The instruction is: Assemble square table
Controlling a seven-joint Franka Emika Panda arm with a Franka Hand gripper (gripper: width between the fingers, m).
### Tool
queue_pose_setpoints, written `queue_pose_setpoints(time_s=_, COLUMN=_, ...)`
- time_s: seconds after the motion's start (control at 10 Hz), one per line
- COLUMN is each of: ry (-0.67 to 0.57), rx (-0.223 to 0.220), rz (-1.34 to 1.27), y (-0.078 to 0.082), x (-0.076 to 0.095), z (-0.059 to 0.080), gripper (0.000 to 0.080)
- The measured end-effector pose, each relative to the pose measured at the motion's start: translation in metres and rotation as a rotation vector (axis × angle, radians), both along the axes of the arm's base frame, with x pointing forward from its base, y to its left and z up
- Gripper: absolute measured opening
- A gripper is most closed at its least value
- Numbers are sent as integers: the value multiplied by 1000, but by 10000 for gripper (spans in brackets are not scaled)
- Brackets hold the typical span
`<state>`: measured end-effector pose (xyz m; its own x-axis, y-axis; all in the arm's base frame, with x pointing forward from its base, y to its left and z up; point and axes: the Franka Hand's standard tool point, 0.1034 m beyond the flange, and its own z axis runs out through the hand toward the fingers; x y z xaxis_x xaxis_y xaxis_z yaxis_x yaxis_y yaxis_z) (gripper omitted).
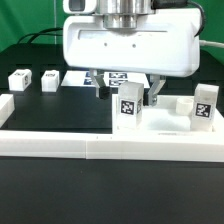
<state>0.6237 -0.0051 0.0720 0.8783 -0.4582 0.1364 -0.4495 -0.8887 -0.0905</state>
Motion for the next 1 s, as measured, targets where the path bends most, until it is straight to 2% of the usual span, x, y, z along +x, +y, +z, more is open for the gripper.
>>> queue_pose_setpoints(time_s=0.3, ry=-4, rx=0, rz=-18, y=0, x=1, z=0, gripper=622)
queue_pose_setpoints(time_s=0.5, ry=-1, rx=17, rz=-116, y=0, x=1, z=-1, gripper=282)
queue_pose_setpoints(time_s=0.8, ry=2, rx=45, rz=-304, y=-3, x=0, z=-1, gripper=287)
queue_pose_setpoints(time_s=1.0, ry=45, rx=83, rz=-582, y=-6, x=3, z=-2, gripper=287)
